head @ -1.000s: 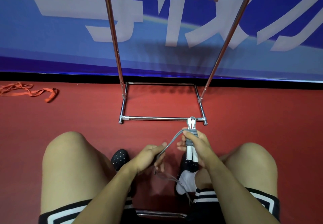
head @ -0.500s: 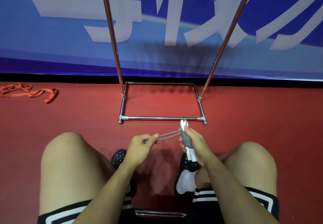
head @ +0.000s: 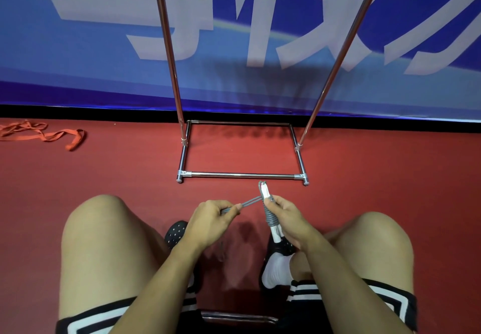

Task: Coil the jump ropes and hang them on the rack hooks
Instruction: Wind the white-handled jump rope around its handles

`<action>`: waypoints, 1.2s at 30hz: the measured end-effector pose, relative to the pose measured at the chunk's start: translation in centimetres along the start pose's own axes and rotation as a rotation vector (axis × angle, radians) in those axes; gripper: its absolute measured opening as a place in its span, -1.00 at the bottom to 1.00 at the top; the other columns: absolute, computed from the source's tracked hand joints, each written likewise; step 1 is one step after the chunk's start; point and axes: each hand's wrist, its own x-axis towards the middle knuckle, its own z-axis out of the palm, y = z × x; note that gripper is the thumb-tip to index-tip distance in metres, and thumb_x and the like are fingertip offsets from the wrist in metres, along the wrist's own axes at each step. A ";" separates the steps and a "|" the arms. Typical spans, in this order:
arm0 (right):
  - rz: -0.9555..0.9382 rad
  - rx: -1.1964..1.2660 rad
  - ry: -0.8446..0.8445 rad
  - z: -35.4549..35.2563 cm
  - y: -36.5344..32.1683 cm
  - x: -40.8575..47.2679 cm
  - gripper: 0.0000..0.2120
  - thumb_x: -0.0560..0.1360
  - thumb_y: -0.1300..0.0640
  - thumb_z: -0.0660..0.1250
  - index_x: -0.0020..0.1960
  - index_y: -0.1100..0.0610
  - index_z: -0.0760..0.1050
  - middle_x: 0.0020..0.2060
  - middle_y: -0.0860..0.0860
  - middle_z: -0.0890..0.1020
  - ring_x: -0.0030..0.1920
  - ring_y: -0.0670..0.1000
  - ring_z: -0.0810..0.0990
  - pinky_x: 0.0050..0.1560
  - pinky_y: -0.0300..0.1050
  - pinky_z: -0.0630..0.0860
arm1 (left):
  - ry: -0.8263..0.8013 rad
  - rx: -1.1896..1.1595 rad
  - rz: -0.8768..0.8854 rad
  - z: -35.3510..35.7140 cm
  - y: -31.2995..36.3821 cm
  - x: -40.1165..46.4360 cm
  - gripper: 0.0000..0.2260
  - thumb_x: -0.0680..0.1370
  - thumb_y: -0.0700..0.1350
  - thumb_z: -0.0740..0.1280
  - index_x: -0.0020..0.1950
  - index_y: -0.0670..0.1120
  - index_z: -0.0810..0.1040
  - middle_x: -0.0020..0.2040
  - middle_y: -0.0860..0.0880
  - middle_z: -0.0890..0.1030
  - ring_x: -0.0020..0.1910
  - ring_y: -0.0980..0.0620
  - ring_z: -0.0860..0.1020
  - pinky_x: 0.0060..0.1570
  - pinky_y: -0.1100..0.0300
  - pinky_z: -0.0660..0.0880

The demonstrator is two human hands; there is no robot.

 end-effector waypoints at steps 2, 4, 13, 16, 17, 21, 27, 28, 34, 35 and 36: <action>-0.021 -0.059 0.026 0.1 -0.1 -0.1 -0.86 0.66 0.10 0.32 0.14 0.14 0.56 -0.20 -0.03 0.54 -0.22 -0.13 0.51 -0.14 -0.23 0.49 | -0.021 0.000 0.019 0.0 0.3 -0.2 -0.71 0.60 0.20 0.35 -0.16 0.06 0.70 -0.49 0.16 0.47 -0.44 0.15 0.42 -0.27 0.16 0.38; -0.036 -0.091 0.054 0.1 -0.2 -0.2 -0.81 0.62 0.08 0.38 0.18 0.16 0.58 -0.13 0.01 0.61 -0.14 -0.10 0.57 -0.08 -0.22 0.53 | -0.029 -0.006 0.025 0.0 0.5 -0.3 -0.71 0.60 0.20 0.35 -0.17 0.07 0.70 -0.50 0.15 0.46 -0.45 0.15 0.40 -0.28 0.17 0.36; 0.059 -0.052 -0.020 0.0 -0.9 -1.2 -0.72 0.56 0.10 0.46 0.18 0.21 0.52 -0.13 0.05 0.61 -0.21 -0.04 0.62 -0.23 -0.06 0.64 | -0.018 -0.172 0.021 0.0 0.6 -0.2 -0.72 0.57 0.22 0.38 -0.22 0.12 0.70 -0.49 0.09 0.42 -0.44 0.17 0.35 -0.30 0.14 0.37; 0.088 0.025 -0.124 0.6 -1.0 -1.7 -0.68 0.63 0.07 0.36 0.28 0.16 0.35 0.03 0.14 0.73 -0.17 0.12 0.71 -0.29 -0.07 0.61 | 0.000 -0.242 0.032 0.1 0.4 -0.1 -0.69 0.49 0.36 0.32 -0.20 0.19 0.70 -0.38 -0.05 0.58 -0.37 0.14 0.43 -0.22 0.06 0.47; 0.089 0.031 -0.149 0.8 -1.1 -1.9 -0.66 0.64 0.05 0.35 0.30 0.11 0.31 0.00 0.15 0.73 -0.17 0.17 0.71 -0.30 -0.05 0.62 | 0.003 -0.252 0.030 0.1 0.3 -0.1 -0.68 0.48 0.37 0.31 -0.19 0.20 0.71 -0.37 -0.07 0.59 -0.36 0.13 0.43 -0.21 0.05 0.47; 0.006 -0.006 -0.169 0.7 -1.4 -1.9 -0.70 0.64 0.00 0.33 0.31 0.05 0.38 -0.23 0.15 0.62 -0.37 0.12 0.59 -0.45 -0.12 0.50 | 0.010 -0.243 0.035 -0.1 0.2 -0.2 -0.75 0.57 0.21 0.39 -0.21 0.13 0.72 -0.49 0.09 0.38 -0.42 0.13 0.32 -0.33 0.12 0.32; 0.019 -0.005 -0.093 0.6 -1.4 -1.6 -0.65 0.69 -0.04 0.23 0.21 0.26 0.44 -0.33 0.12 0.53 -0.47 0.07 0.42 -0.53 -0.20 0.32 | -0.013 -0.242 0.029 0.3 0.0 -0.2 -0.77 0.57 0.22 0.38 -0.18 0.16 0.72 -0.47 0.10 0.40 -0.40 0.13 0.35 -0.30 0.10 0.37; 0.030 -0.010 -0.089 0.6 -1.3 -1.5 -0.68 0.70 -0.02 0.23 0.19 0.27 0.44 -0.34 0.11 0.53 -0.48 0.06 0.41 -0.54 -0.20 0.31 | -0.015 -0.239 0.020 0.4 0.0 -0.2 -0.77 0.57 0.22 0.38 -0.17 0.15 0.72 -0.47 0.10 0.41 -0.40 0.13 0.36 -0.29 0.09 0.39; 0.045 -0.040 -0.102 1.0 -1.0 -1.2 -0.79 0.70 0.02 0.23 0.07 0.18 0.40 -0.33 0.09 0.54 -0.48 0.05 0.44 -0.53 -0.17 0.35 | -0.011 -0.184 -0.010 0.2 0.7 -0.4 -0.75 0.60 0.11 0.39 -0.16 0.02 0.74 -0.54 0.16 0.43 -0.48 0.21 0.37 -0.33 0.25 0.32; 0.043 -0.043 -0.110 1.1 -0.8 -1.2 -0.76 0.69 -0.02 0.24 0.08 0.17 0.40 -0.31 0.10 0.55 -0.46 0.06 0.46 -0.51 -0.16 0.38 | -0.002 -0.175 -0.018 0.1 0.6 -0.4 -0.75 0.60 0.11 0.39 -0.16 0.02 0.74 -0.53 0.17 0.44 -0.47 0.22 0.38 -0.33 0.25 0.33; 0.052 -0.031 -0.122 1.1 -0.6 -1.1 -0.73 0.70 -0.06 0.22 0.11 0.17 0.41 -0.29 0.12 0.57 -0.44 0.07 0.48 -0.49 -0.15 0.41 | 0.009 -0.166 -0.028 0.1 0.4 -0.4 -0.75 0.60 0.11 0.39 -0.17 0.02 0.73 -0.51 0.15 0.46 -0.46 0.21 0.40 -0.31 0.22 0.36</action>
